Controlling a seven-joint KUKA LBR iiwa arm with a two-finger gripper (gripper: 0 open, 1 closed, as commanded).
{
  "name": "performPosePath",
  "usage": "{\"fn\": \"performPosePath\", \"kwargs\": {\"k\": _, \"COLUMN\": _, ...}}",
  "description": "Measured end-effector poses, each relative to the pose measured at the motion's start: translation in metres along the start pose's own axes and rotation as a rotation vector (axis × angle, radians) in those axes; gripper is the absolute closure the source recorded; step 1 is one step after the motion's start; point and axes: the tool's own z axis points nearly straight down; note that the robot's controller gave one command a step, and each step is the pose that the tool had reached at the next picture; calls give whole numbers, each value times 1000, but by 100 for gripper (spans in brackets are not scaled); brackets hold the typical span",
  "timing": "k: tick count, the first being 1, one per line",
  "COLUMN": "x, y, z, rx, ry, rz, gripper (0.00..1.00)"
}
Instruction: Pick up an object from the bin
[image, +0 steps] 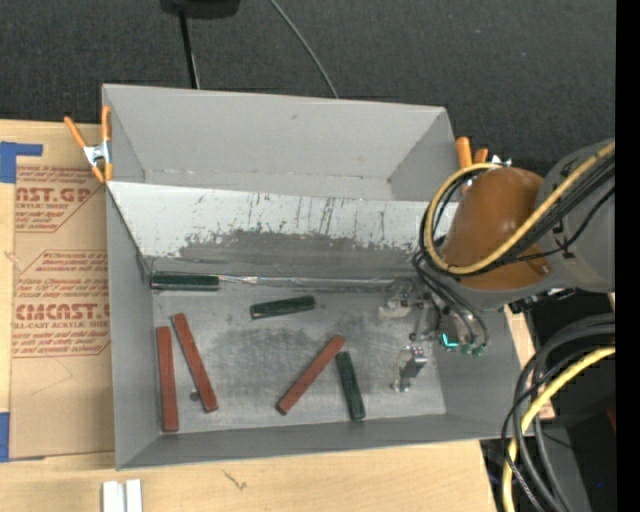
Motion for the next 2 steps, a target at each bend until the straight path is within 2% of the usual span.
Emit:
{"fn": "performPosePath", "kwargs": {"k": 1, "x": -2, "y": 0, "z": -4, "rx": 1, "ry": -8, "rz": -1, "gripper": 0}}
{"fn": "performPosePath", "kwargs": {"k": 2, "x": -27, "y": 51, "z": 55, "rx": 3, "ry": -21, "rz": -211, "gripper": 100}}
